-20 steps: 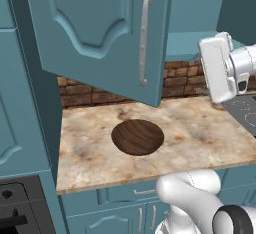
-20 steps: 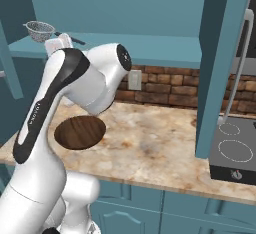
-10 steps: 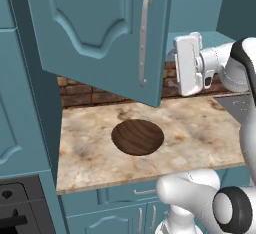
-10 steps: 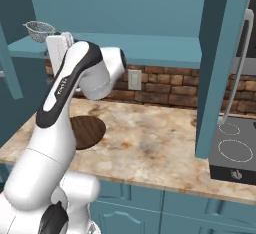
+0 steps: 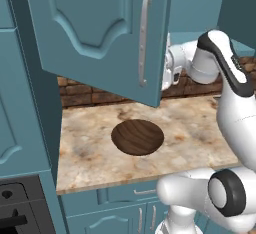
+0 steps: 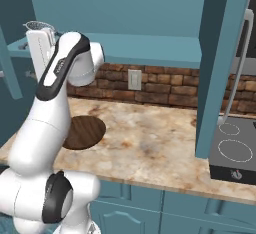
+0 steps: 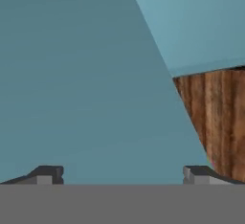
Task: Open the cabinet and setup a tea strainer by placing it in the bowl upright.
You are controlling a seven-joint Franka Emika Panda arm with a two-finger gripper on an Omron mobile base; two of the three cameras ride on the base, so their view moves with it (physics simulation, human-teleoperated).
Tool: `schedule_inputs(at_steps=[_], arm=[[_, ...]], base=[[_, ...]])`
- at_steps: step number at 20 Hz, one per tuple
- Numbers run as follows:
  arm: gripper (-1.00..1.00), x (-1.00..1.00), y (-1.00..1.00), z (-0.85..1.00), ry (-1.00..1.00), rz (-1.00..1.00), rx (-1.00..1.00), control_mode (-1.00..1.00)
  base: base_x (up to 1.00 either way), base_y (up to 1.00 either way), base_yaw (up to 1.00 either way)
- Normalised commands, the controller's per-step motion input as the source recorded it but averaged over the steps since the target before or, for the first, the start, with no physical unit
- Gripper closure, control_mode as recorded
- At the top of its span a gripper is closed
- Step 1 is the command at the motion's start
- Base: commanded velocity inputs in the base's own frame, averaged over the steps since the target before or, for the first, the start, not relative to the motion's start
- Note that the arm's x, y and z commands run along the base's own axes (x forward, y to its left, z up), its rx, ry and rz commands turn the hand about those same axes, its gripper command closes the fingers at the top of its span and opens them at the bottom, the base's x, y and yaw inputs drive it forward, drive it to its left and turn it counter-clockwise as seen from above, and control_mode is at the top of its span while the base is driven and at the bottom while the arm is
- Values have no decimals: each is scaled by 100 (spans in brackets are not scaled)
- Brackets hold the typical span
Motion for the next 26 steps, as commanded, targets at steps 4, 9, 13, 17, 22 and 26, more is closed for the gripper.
schedule_inputs(at_steps=[4, 9, 13, 17, 22, 26], arm=[[-100, 0, 92, 0, -7, 13, 0, -100], [-100, 0, 86, 0, -4, 9, 0, -100], [-100, -16, 65, 0, -4, 3, 0, -100], [-100, -34, 50, 0, -5, 0, 3, -100], [-100, -42, 34, 0, -6, 0, 2, -100], [-100, -34, 24, 0, 0, -10, -3, -100]], base=[[0, 0, 0], [0, 0, 0], [0, 0, 0], [0, 0, 0], [0, 0, 0], [0, 0, 0]])
